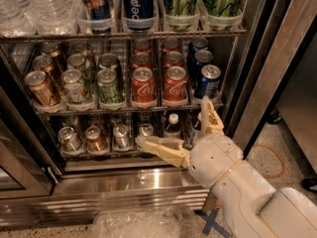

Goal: Pick coke can from middle shelf of fridge

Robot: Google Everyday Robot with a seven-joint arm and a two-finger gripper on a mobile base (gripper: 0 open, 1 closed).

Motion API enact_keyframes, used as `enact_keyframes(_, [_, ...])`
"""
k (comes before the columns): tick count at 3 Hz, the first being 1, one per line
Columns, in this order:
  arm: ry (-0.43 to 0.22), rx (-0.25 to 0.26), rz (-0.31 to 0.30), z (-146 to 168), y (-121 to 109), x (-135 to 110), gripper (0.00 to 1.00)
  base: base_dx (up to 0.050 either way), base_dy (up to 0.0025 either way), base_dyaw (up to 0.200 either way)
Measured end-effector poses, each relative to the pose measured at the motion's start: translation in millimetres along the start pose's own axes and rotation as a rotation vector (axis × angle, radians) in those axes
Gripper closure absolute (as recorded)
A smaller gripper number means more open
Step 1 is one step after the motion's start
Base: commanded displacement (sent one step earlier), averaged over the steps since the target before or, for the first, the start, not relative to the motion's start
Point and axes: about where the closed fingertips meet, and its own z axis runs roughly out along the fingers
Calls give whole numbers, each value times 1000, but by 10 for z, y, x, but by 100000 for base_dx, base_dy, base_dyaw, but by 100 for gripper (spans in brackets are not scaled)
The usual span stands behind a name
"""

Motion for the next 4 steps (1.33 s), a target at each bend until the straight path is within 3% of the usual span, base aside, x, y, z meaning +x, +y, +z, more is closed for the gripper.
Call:
enact_keyframes(2, [19, -1, 34, 18, 28, 118, 0, 0, 0, 0])
enact_keyframes(3, [65, 32, 52, 71, 5, 217, 0, 0, 0, 0])
enact_keyframes(4, [65, 32, 52, 71, 5, 217, 0, 0, 0, 0])
